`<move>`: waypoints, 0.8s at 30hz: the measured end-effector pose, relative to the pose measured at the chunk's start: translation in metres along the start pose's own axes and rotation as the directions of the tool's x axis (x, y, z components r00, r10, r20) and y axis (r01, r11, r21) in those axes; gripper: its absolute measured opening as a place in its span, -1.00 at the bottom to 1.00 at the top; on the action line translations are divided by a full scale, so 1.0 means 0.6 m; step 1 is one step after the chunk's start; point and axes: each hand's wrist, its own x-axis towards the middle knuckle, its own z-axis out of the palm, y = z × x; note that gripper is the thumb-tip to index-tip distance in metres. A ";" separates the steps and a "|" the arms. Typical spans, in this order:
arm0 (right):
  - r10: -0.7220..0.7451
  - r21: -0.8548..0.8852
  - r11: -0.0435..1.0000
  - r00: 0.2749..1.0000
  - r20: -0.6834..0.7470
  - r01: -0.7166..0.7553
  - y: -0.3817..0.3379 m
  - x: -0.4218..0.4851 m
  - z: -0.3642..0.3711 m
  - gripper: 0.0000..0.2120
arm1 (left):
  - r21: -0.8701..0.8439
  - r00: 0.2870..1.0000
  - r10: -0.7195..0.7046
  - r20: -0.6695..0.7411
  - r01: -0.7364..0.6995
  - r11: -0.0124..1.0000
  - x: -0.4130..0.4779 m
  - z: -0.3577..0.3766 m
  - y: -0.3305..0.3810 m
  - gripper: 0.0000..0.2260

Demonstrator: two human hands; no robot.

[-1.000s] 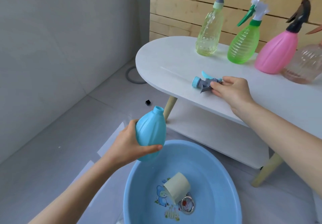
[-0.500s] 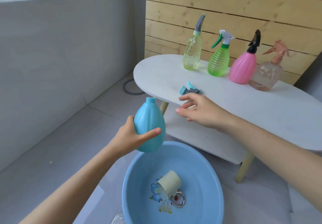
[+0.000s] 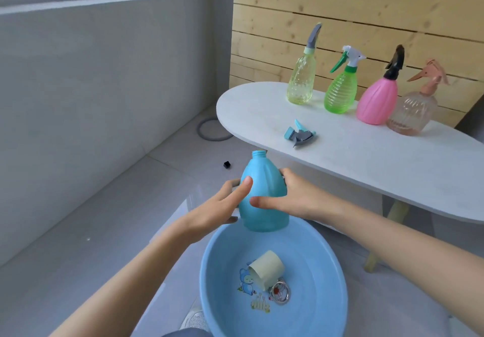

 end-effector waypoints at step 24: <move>0.413 -0.100 0.911 0.890 0.195 -0.401 0.374 0.170 0.134 -0.18 | 0.564 0.863 -0.317 -0.394 0.499 0.658 0.190 -0.028 -0.382 -0.49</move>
